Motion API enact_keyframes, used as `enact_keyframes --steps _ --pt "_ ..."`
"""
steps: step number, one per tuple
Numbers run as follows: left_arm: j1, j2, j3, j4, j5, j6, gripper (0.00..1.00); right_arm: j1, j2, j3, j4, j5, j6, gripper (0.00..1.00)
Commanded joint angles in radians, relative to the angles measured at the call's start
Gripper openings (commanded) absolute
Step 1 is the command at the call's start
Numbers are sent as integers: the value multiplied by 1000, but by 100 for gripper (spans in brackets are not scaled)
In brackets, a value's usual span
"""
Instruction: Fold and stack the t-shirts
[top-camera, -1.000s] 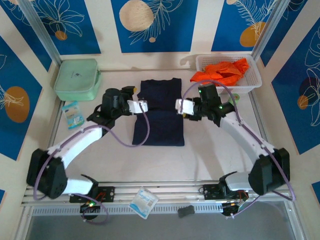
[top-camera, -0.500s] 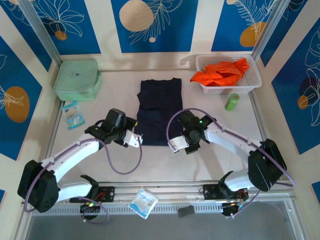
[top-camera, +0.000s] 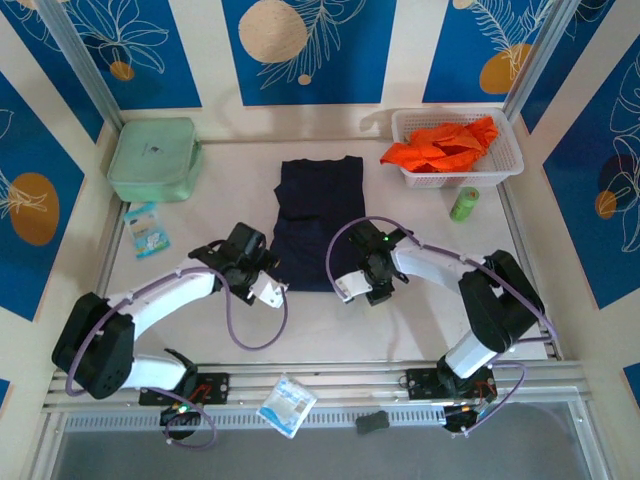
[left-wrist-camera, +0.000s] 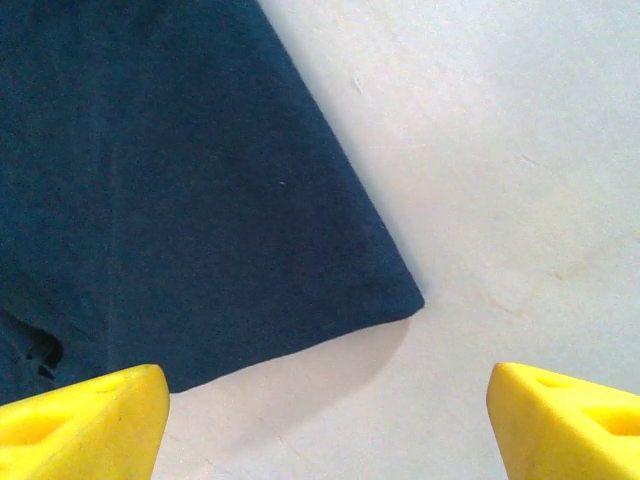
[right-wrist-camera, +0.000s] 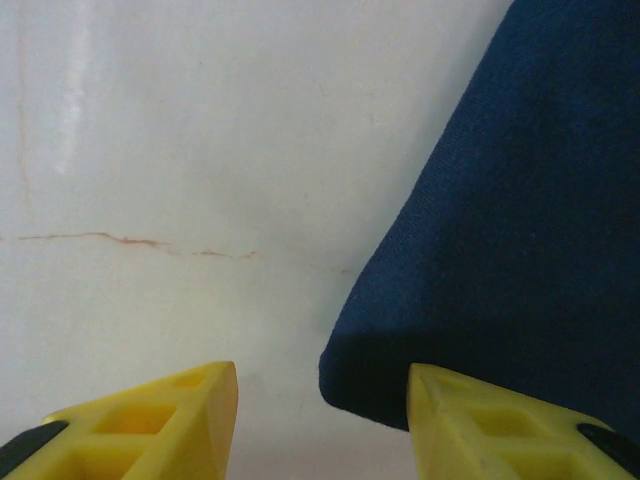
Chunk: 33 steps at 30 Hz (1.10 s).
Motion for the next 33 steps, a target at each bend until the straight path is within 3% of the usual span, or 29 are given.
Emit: enact_keyframes --steps 1,7,11,16,33 --pt "-10 22 37 -70 -3 46 83 -6 48 18 32 -36 -14 48" --pt "-19 62 53 -103 -11 74 77 -11 121 26 37 -46 2 45" --pt "-22 102 76 -105 -11 75 64 -17 126 30 27 -55 9 44" --pt "-27 147 112 -119 -10 86 58 -22 117 29 17 -65 15 43" --pt "-32 306 188 -183 -37 114 50 -30 116 33 -4 -81 25 41"
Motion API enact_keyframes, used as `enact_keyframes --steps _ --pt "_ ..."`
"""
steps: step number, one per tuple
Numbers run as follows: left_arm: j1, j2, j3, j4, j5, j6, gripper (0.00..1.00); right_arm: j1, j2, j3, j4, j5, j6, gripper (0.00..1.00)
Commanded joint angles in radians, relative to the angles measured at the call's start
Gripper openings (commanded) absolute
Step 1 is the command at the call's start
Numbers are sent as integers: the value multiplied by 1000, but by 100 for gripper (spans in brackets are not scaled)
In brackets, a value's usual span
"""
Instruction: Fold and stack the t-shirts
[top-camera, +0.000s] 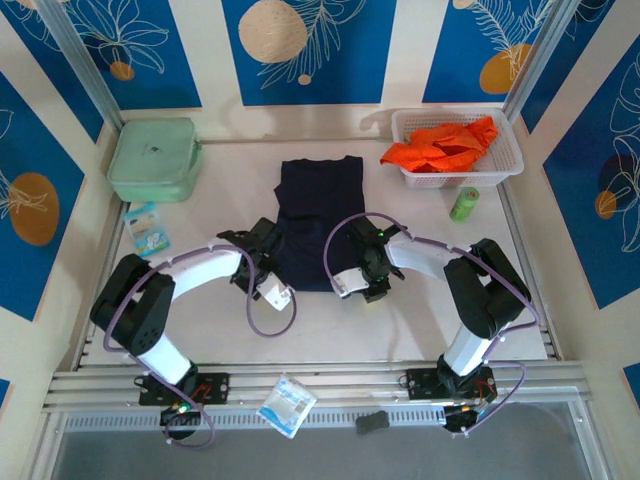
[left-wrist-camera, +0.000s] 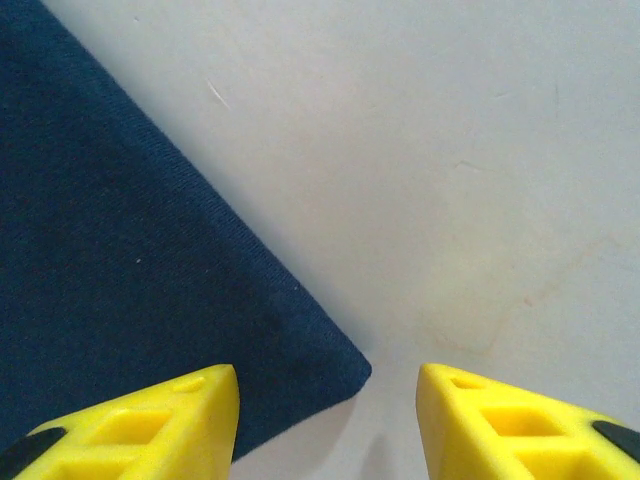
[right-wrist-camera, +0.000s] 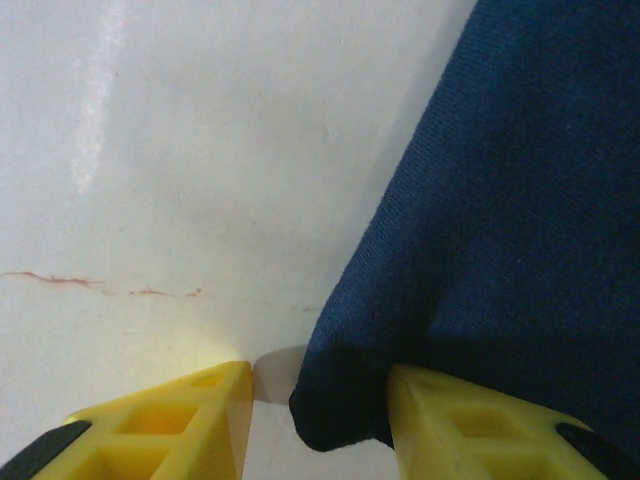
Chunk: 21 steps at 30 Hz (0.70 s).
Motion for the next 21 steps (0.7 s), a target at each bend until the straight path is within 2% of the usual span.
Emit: enact_keyframes --steps 1,8,14,17,19,21 --pt "-10 42 32 -37 5 17 50 -5 32 -1 -24 -41 11 41" --pt "-10 183 92 -11 6 -21 46 -5 41 -1 -33 -46 19 40" --pt "-11 297 126 69 -42 -27 32 -7 51 -1 -33 -50 26 38" --pt "-10 319 129 91 -42 -22 27 -15 67 9 -33 -51 35 34" --pt "-9 331 130 111 -43 -28 15 -21 80 18 -34 -50 43 28" --pt "-10 338 131 129 -43 -44 0 -27 88 27 -40 -54 48 17"
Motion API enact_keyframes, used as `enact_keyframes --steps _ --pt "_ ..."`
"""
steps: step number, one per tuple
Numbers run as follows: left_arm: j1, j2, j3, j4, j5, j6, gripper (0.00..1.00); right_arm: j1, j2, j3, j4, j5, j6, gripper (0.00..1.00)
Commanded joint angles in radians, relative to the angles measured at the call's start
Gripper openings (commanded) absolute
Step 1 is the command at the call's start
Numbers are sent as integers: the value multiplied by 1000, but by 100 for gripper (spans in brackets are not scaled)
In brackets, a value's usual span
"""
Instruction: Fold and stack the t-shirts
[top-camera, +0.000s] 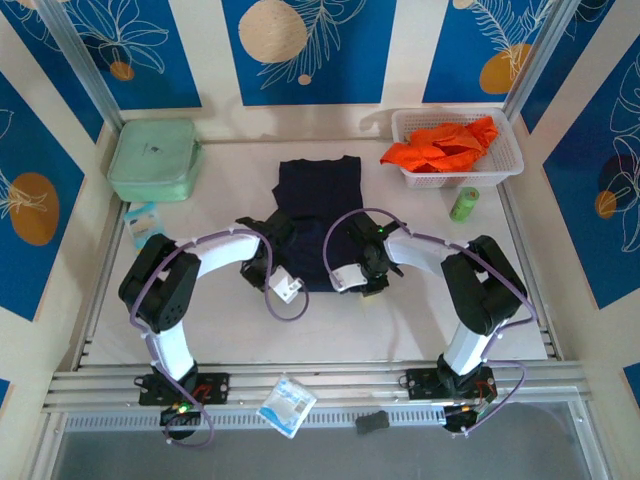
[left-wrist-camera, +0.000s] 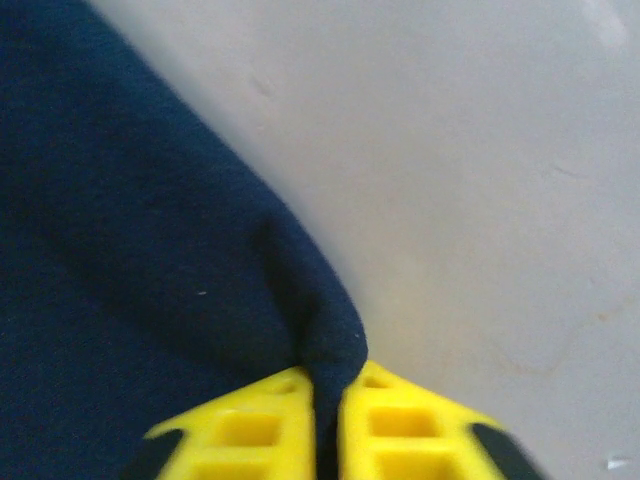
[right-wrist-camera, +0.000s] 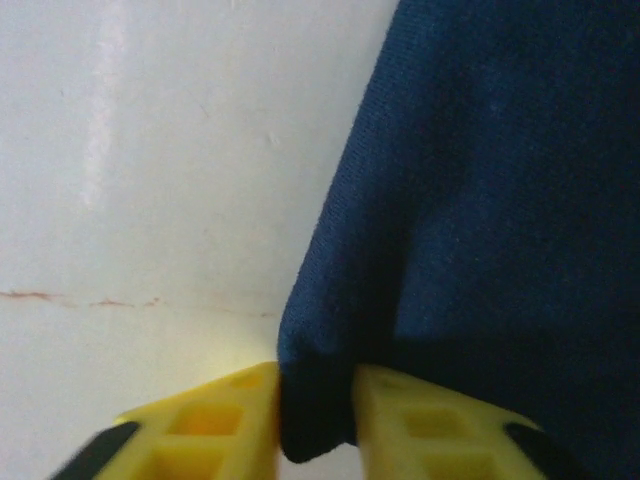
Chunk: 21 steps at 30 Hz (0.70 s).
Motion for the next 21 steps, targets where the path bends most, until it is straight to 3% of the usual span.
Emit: enact_keyframes --steps 1,3,13,21 --pt "-3 133 -51 257 -20 -8 0 -10 56 -6 -42 -33 18 13" --pt "-3 124 -57 271 -15 -16 0 -15 55 -3 -45 -37 22 0" --pt "-7 -84 -96 233 27 -80 0 -11 -56 -25 -63 -47 34 0" --pt "-71 -347 -194 178 -30 -202 0 44 -238 -83 -73 -33 110 0"
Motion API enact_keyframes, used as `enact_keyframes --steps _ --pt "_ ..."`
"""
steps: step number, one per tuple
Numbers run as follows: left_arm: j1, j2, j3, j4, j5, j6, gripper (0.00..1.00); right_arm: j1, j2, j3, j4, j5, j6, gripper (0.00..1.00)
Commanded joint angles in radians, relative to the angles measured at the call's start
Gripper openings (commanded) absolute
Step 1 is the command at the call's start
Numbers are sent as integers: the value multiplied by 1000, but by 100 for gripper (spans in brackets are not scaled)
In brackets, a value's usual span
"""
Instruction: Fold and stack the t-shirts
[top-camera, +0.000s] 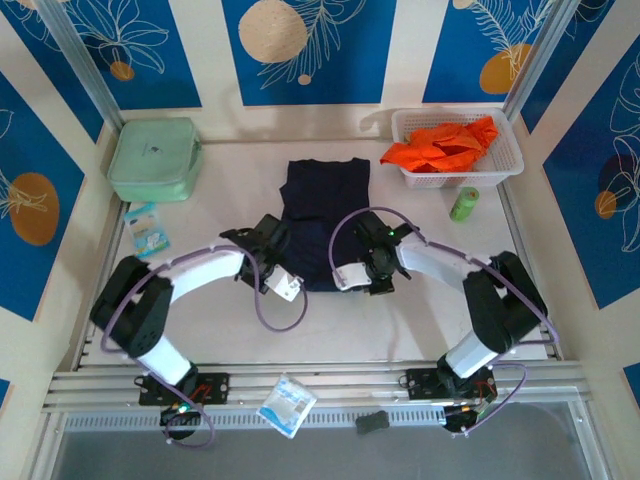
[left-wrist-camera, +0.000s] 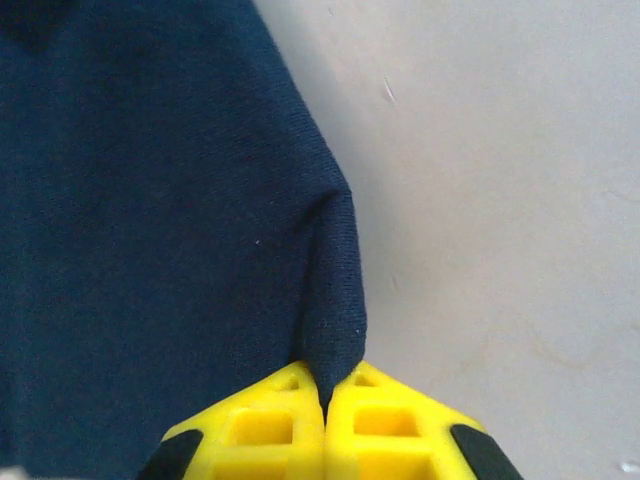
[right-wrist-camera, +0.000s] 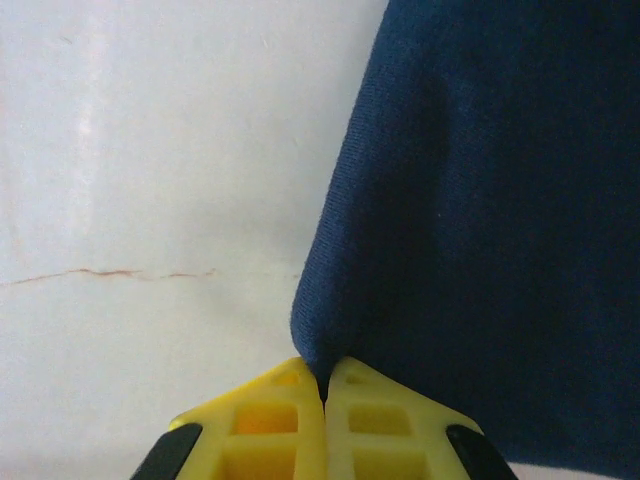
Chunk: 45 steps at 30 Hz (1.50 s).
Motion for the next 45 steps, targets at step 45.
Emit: enact_keyframes --steps 45 --pt "96 -285 229 -36 96 -260 0 -157 -294 258 14 -102 240 0"
